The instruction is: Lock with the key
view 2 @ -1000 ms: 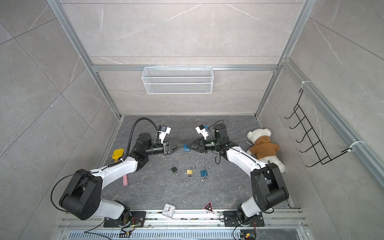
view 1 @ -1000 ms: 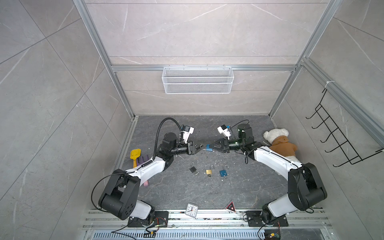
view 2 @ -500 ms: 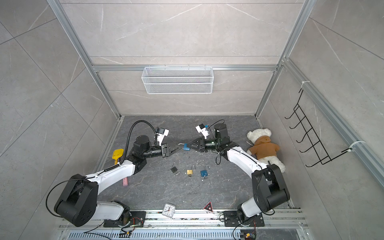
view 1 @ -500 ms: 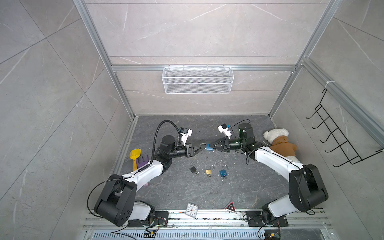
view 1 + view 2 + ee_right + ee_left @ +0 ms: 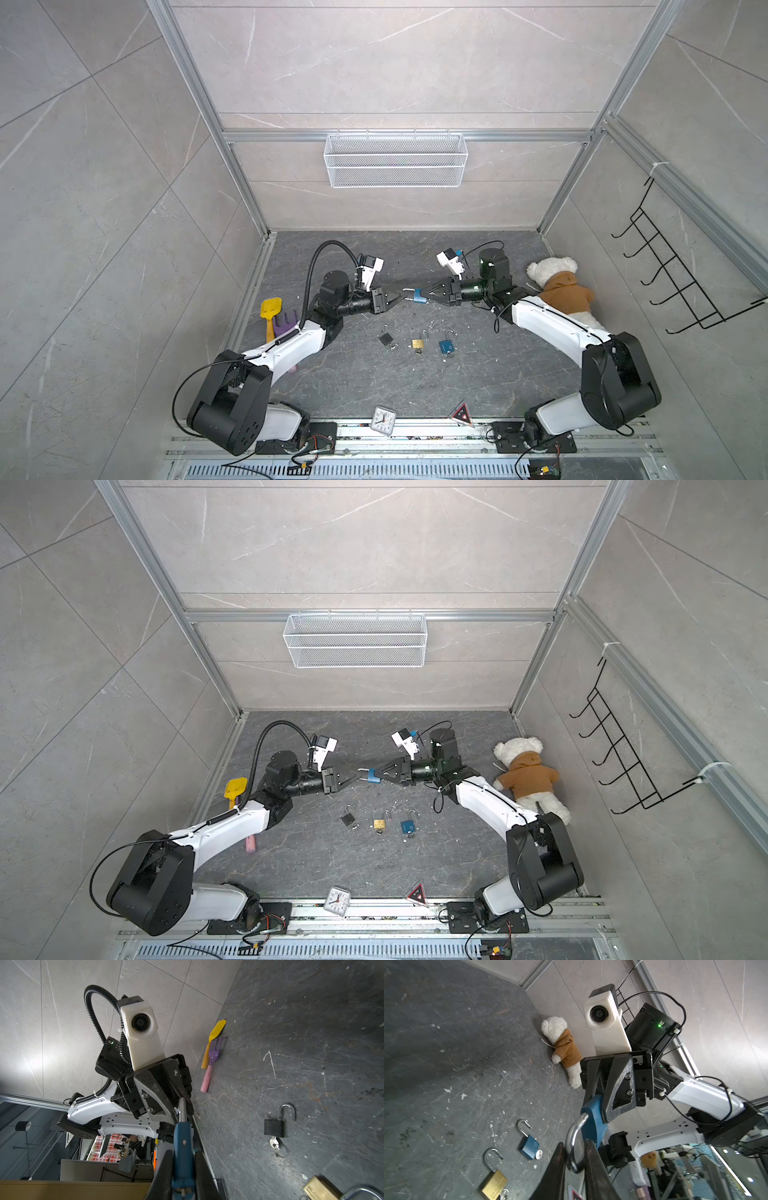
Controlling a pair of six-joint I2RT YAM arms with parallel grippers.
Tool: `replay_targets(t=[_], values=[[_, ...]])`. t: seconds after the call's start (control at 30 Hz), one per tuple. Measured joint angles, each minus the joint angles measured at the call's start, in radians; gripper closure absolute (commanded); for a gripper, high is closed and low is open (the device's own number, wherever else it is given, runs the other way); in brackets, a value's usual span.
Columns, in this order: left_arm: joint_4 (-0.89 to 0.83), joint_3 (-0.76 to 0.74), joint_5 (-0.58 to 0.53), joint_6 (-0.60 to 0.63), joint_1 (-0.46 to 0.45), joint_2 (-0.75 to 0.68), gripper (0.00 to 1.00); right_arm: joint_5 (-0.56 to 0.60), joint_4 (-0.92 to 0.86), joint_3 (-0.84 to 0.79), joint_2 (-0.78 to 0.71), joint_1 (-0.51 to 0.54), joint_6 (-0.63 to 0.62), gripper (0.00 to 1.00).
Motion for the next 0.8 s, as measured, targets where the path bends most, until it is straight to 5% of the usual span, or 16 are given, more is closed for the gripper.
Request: replay_targets(t=[0.23, 0.6, 0.8], values=[[0.001, 0.0, 0.001, -0.013, 0.0, -0.002, 1.0, -0.01, 0.023, -0.003, 0.0, -0.002, -0.005, 1.0], [-0.025, -0.015, -0.054, -0.053, -0.07, -0.118, 1.0, -0.016, -0.07, -0.014, -0.11, -0.005, -0.263, 1.0], [-0.119, -0.016, -0.146, 0.011, -0.122, -0.199, 1.0, -0.069, -0.044, -0.019, -0.118, -0.006, -0.3, 1.0]])
